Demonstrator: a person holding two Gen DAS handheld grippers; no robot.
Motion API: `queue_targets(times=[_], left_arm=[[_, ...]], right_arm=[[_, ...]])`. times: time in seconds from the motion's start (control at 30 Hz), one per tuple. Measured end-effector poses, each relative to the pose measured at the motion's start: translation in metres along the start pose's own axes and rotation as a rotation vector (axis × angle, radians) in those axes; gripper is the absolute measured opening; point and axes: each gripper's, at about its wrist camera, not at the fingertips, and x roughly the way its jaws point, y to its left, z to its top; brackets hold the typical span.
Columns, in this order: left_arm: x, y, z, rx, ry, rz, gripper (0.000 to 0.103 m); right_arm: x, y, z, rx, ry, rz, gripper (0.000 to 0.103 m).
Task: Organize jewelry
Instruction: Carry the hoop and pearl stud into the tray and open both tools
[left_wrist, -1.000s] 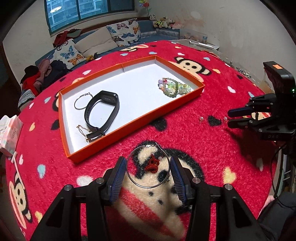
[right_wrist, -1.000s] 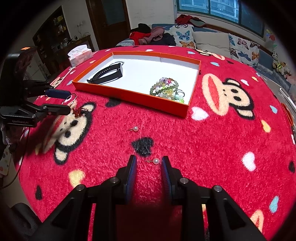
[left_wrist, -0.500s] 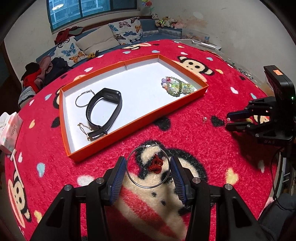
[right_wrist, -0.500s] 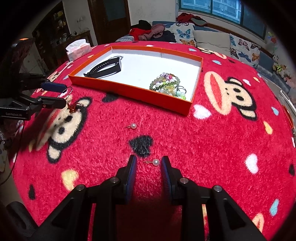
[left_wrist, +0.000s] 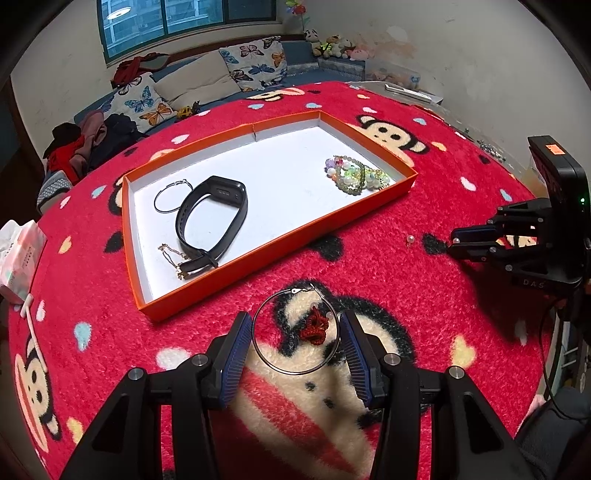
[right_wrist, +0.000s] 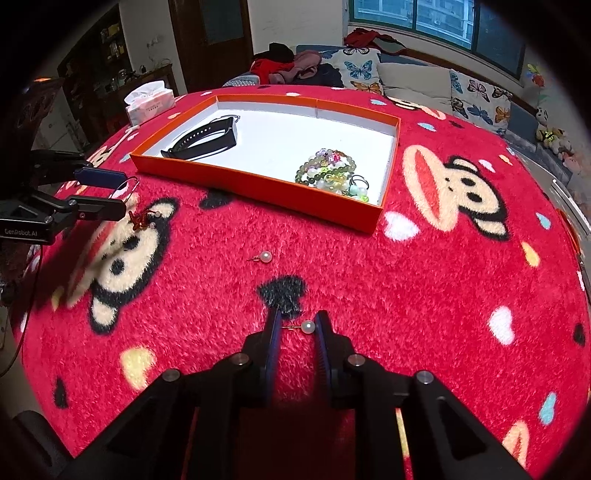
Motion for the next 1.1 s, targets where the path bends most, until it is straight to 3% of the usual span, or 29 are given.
queue_targets(times=[0.23, 0.5, 0.7, 1.1], left_arm=[[-0.012, 0.011, 0.006, -0.025, -0.030, 0.017, 0.052], [-0.019, 0.039, 0.044, -0.075, -0.093, 0.074, 0.052], [0.006, 0.068, 0.078, -0.121, -0.082, 0.114, 0.052], [0.065, 0.112, 0.116, -0.172, -0.023, 0.134, 0.052]], right_arm=[[-0.013, -0.003, 0.008, 0.006, -0.035, 0.011, 0.021], [-0.021, -0.013, 0.039, 0.011, -0.111, 0.017, 0.021], [-0.012, -0.021, 0.065, 0.016, -0.144, 0.014, 0.021], [0.021, -0.027, 0.084, 0.007, -0.115, 0.007, 0.021]])
